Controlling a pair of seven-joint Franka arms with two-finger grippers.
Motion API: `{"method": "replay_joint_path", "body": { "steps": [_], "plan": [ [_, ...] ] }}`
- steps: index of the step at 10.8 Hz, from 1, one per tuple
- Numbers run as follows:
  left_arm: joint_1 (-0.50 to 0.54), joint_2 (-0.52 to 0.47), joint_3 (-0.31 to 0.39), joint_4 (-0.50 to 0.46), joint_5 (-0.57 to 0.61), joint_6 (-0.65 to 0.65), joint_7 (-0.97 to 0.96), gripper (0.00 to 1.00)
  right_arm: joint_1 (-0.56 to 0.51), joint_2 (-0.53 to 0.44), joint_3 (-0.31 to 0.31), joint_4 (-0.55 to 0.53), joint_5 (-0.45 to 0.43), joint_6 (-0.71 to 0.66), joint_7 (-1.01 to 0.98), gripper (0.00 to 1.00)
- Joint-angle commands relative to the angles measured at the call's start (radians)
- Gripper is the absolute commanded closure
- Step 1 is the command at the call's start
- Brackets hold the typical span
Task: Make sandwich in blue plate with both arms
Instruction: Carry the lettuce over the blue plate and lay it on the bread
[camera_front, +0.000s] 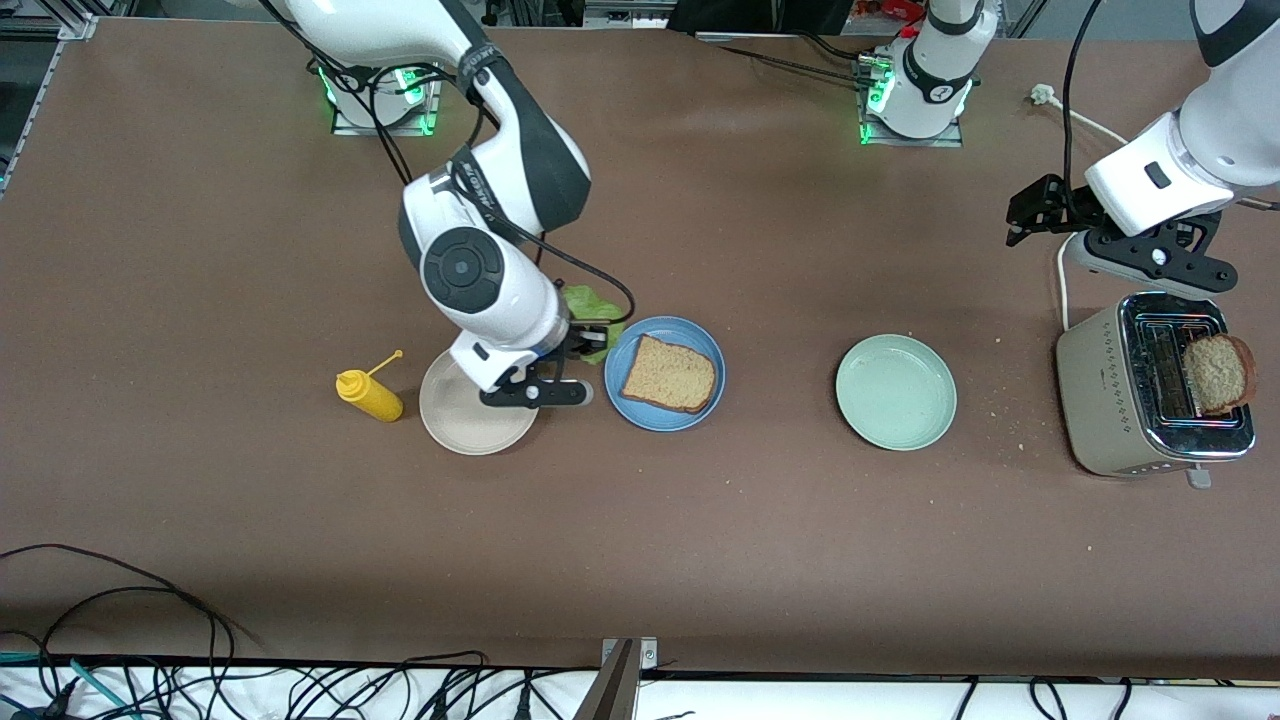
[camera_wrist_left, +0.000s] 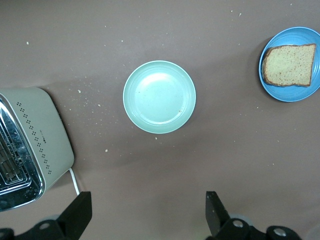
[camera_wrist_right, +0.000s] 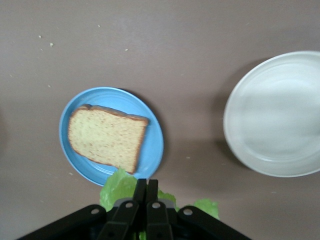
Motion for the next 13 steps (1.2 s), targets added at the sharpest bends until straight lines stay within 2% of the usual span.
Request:
{"method": "replay_joint_path", "body": {
  "steps": [1,5,10,11,13],
  "plan": [
    [0.002,-0.010,0.004,-0.009,-0.021,0.009,0.008,0.00,0.062,0.147,-0.017,0.144,0.055,0.104,0.196,1.00],
    [0.002,-0.010,0.004,-0.009,-0.021,0.009,0.008,0.00,0.108,0.278,-0.015,0.165,0.055,0.323,0.261,1.00],
    [0.002,-0.010,0.004,-0.009,-0.021,0.009,0.008,0.00,0.127,0.343,-0.017,0.162,0.047,0.411,0.259,0.99],
    [0.002,-0.010,0.004,-0.009,-0.021,0.009,0.008,0.00,0.134,0.347,-0.020,0.156,0.043,0.433,0.261,0.01],
    [0.002,-0.010,0.004,-0.009,-0.021,0.009,0.010,0.00,0.143,0.340,-0.046,0.156,0.032,0.448,0.249,0.00]
  ]
}}
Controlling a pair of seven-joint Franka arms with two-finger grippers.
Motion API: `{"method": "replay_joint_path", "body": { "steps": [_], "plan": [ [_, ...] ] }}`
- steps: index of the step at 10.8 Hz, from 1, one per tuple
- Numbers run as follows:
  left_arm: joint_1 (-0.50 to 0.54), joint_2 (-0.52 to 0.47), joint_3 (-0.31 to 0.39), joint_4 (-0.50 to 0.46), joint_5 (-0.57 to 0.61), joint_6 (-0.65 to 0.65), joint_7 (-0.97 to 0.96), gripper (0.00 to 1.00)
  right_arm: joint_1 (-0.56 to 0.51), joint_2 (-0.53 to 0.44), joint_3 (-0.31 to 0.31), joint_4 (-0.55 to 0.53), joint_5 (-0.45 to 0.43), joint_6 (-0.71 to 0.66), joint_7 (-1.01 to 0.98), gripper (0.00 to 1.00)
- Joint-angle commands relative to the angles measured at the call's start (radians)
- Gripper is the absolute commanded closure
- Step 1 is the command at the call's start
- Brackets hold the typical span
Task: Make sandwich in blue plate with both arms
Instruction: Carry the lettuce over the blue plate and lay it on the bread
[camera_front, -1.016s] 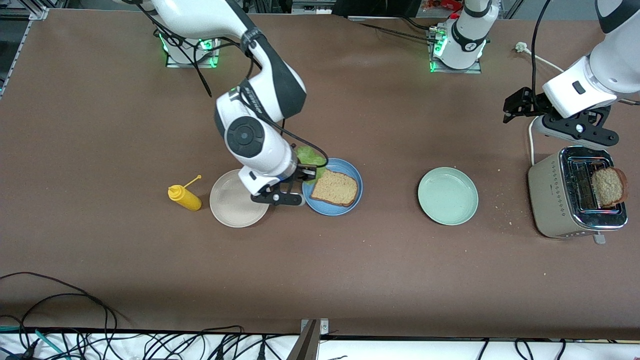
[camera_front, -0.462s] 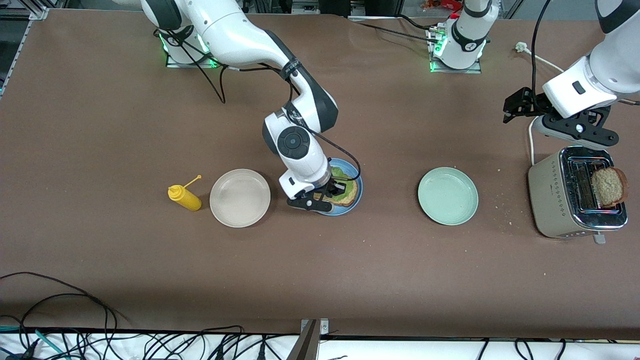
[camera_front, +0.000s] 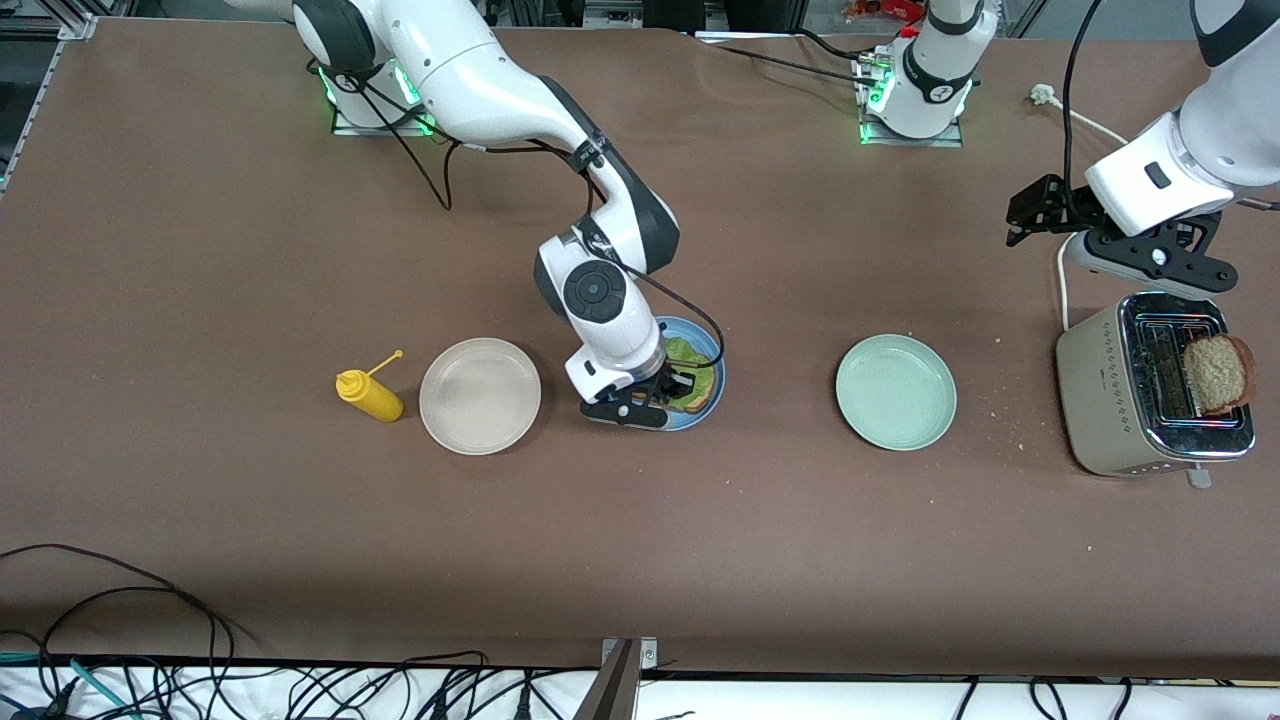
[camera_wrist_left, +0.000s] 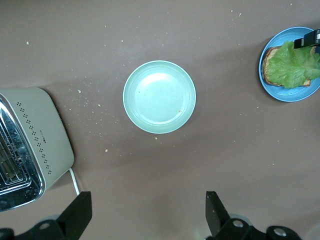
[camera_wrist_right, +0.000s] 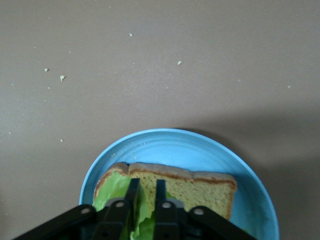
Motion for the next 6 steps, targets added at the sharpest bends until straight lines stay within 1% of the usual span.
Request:
{"method": "replay_joint_path", "body": {
  "steps": [1,3,4,5,6],
  "plan": [
    [0.002,-0.010,0.004,-0.009,-0.021,0.009,0.010,0.00,0.020,0.011,-0.046,0.041,0.000,0.007,0.002,0.00],
    [0.003,-0.010,0.004,-0.009,-0.021,0.009,0.010,0.00,0.023,0.005,-0.049,0.039,-0.008,0.004,0.002,0.00],
    [0.003,-0.010,0.004,-0.009,-0.021,0.009,0.010,0.00,0.024,0.000,-0.063,0.036,-0.008,-0.015,-0.001,0.00],
    [0.003,-0.010,0.004,-0.009,-0.021,0.009,0.010,0.00,0.021,-0.021,-0.068,0.030,-0.010,-0.047,-0.030,0.00],
    [0.003,-0.010,0.004,-0.009,-0.021,0.009,0.010,0.00,0.014,-0.067,-0.068,-0.005,-0.008,-0.085,-0.085,0.00]
  ]
}}
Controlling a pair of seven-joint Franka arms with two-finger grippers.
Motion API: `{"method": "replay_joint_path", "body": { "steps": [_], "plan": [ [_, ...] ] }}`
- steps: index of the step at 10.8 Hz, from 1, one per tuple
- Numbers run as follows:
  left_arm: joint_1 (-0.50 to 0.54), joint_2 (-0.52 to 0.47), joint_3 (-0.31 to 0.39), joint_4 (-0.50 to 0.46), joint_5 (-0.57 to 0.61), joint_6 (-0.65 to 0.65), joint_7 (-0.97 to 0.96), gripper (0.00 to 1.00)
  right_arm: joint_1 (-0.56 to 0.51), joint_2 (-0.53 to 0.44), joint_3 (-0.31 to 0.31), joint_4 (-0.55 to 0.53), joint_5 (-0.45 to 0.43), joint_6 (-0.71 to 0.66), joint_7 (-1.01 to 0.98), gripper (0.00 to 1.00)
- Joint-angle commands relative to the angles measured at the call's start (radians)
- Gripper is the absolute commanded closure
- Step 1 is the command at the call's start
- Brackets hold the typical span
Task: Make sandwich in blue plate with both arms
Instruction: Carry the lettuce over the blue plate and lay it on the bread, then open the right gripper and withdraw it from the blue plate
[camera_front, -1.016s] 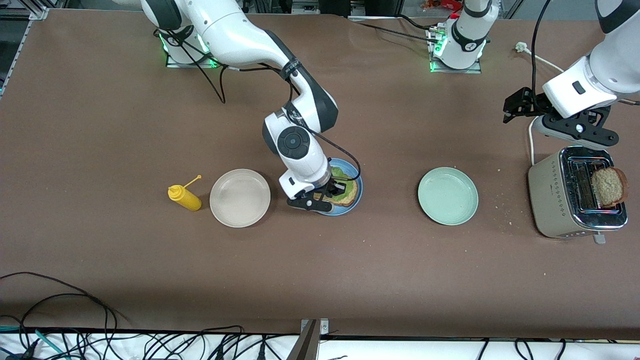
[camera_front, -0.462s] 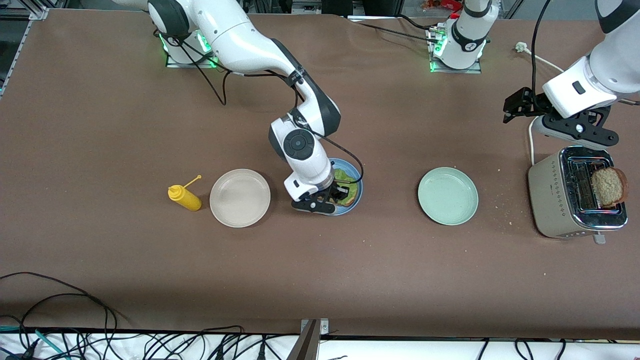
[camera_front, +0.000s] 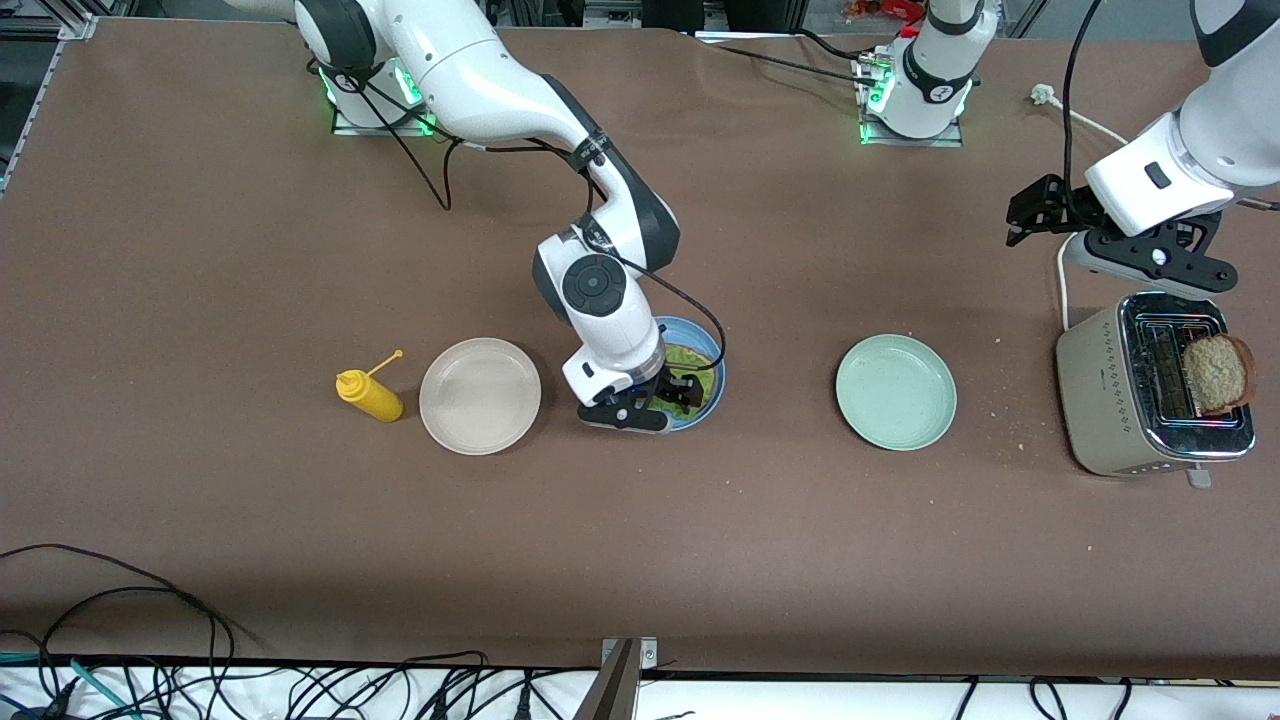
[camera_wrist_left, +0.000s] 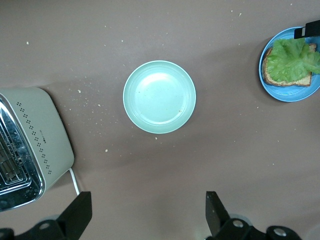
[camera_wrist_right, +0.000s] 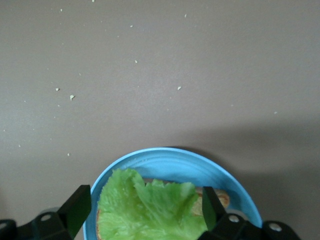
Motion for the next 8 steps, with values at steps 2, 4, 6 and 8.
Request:
{"method": "replay_joint_path", "body": {
  "steps": [2,4,6,8],
  "plan": [
    [0.003,-0.010,0.004,-0.009,-0.021,0.009,0.010,0.00,-0.045,-0.189,-0.013,-0.135,-0.018,-0.154,-0.191,0.00],
    [0.003,-0.004,0.005,-0.009,-0.021,0.009,0.008,0.00,-0.080,-0.284,-0.010,-0.192,-0.021,-0.257,-0.322,0.00],
    [0.038,0.006,0.004,0.005,-0.021,0.011,0.013,0.00,-0.125,-0.370,-0.010,-0.267,-0.025,-0.306,-0.478,0.00],
    [0.058,0.017,0.004,0.009,-0.021,0.009,0.022,0.00,-0.183,-0.445,-0.008,-0.323,-0.047,-0.372,-0.613,0.00]
  ]
}}
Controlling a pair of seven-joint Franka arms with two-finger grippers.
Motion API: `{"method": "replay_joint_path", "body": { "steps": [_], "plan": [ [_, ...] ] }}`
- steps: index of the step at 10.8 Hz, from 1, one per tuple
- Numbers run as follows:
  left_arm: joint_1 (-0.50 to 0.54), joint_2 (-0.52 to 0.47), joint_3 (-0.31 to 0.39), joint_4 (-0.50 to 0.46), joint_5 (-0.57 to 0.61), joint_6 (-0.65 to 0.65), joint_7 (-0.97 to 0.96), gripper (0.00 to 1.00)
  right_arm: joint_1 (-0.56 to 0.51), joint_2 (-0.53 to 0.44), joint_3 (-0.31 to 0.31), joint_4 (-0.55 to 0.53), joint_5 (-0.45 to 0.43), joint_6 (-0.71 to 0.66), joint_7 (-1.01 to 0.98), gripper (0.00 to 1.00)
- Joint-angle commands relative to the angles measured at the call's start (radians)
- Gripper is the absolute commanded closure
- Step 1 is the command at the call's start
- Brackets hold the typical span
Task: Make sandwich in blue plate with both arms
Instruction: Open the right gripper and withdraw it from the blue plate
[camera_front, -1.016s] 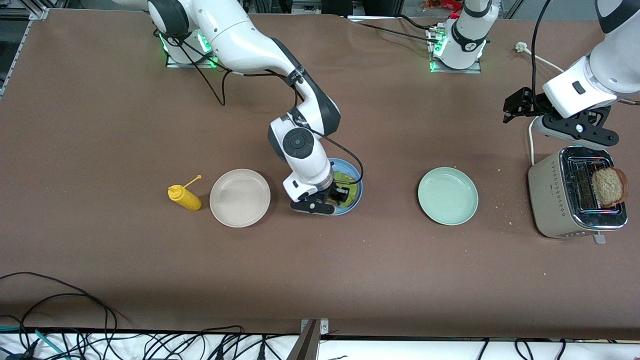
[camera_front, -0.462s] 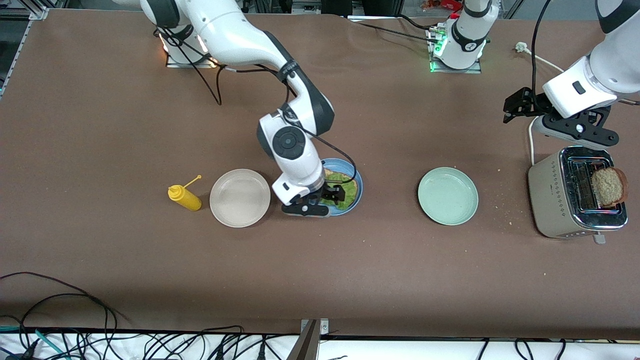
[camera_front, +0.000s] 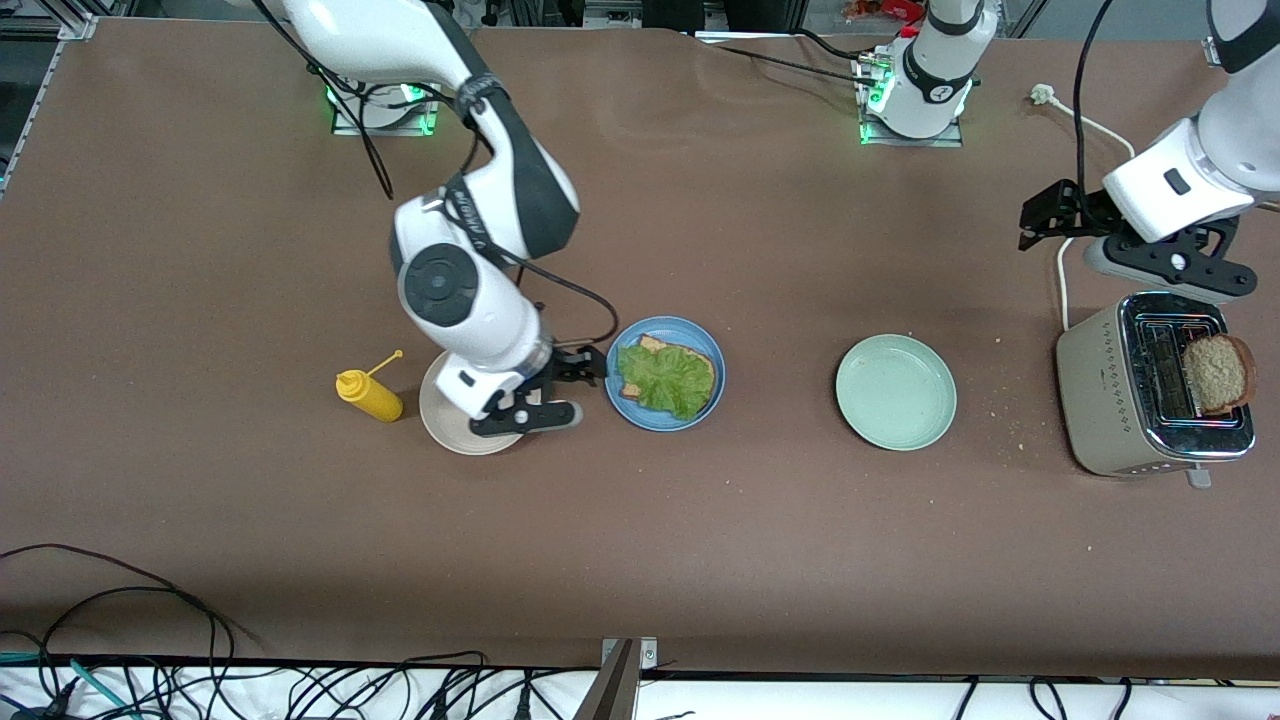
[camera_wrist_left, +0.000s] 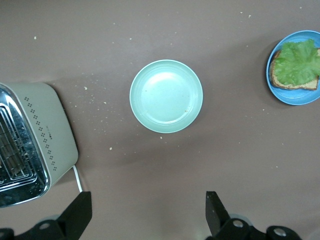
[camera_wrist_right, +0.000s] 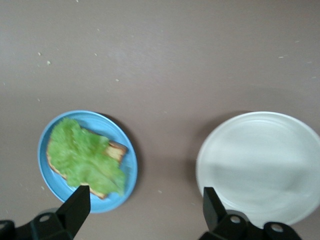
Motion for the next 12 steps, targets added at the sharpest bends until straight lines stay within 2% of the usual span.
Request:
{"method": "replay_joint_path", "body": {
  "steps": [1,3,4,7,8,10,12],
  "plan": [
    [0.031,0.013,0.001,0.009,-0.020,0.007,0.025,0.00,-0.093,-0.165,0.035,-0.154,-0.039,-0.088,-0.222,0.00],
    [0.035,0.013,0.001,0.009,-0.020,0.007,0.023,0.00,-0.206,-0.256,0.090,-0.211,-0.093,-0.135,-0.331,0.00],
    [0.034,0.013,-0.001,0.009,-0.020,0.007,0.023,0.00,-0.261,-0.282,0.098,-0.213,-0.140,-0.183,-0.388,0.00],
    [0.025,0.013,-0.004,0.011,-0.020,0.007,0.017,0.00,-0.416,-0.338,0.122,-0.208,-0.160,-0.299,-0.661,0.00],
    [0.023,0.013,-0.004,0.011,-0.020,0.007,0.017,0.00,-0.497,-0.336,0.125,-0.210,-0.162,-0.322,-0.810,0.00],
    [0.023,0.013,-0.006,0.011,-0.020,0.007,0.019,0.00,-0.626,-0.338,0.121,-0.219,-0.113,-0.399,-1.165,0.00],
    [0.022,0.013,-0.006,0.011,-0.020,0.007,0.019,0.00,-0.706,-0.307,0.122,-0.219,-0.021,-0.399,-1.369,0.00]
  ]
}}
